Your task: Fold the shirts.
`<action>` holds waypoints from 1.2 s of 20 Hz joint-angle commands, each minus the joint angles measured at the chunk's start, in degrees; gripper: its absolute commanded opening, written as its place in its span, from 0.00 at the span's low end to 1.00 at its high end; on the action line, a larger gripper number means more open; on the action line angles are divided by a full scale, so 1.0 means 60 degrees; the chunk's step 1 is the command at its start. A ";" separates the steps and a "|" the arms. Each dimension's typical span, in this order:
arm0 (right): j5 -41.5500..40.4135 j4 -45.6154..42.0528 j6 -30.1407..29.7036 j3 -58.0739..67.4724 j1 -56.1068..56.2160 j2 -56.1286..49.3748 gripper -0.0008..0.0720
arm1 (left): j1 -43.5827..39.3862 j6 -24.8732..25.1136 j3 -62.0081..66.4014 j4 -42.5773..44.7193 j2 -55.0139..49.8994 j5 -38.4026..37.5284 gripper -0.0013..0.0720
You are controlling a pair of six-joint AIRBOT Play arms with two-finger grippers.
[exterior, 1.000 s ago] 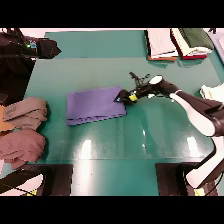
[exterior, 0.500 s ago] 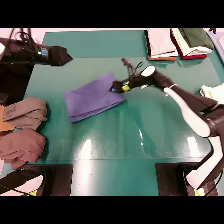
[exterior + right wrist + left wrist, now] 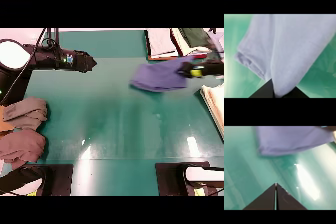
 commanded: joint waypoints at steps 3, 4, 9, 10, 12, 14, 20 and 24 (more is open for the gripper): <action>-0.0382 -0.0237 -0.0073 -0.0215 -0.3464 0.0539 0.04 | -0.0168 -0.0244 -0.0007 -0.0087 0.0007 0.0240 0.05; -0.0525 -0.0193 -0.0084 -0.0189 -0.3770 0.0539 0.04 | -0.0168 -0.0244 -0.0007 -0.0084 0.0007 0.0219 0.05; -0.0208 -0.0208 -0.0087 0.1519 -0.4237 0.0098 0.04 | -0.0168 -0.0244 -0.0011 -0.0084 0.0007 0.0157 0.05; -0.0058 -0.0208 -0.0087 0.1931 -0.4233 -0.0022 0.04 | -0.0168 -0.0244 -0.0011 -0.0084 0.0007 0.0098 0.05; 0.0171 -0.0211 -0.0087 0.2663 -0.4233 -0.0197 0.04 | -0.0168 -0.0244 -0.0007 -0.0084 0.0007 -0.0004 0.05; 0.0273 -0.0288 -0.0087 0.3224 -0.4277 -0.0222 0.04 | -0.0168 -0.0237 -0.0011 -0.0073 0.0007 -0.0135 0.05; 0.1016 -0.0299 -0.0288 0.4360 -0.4656 -0.0222 0.04 | -0.0168 -0.0164 -0.0011 -0.0040 0.0007 -0.0412 0.05; 0.1945 -0.0335 -0.0685 0.4652 -0.5133 -0.0182 0.04 | -0.0168 -0.0164 -0.0011 -0.0011 0.0007 -0.0415 0.05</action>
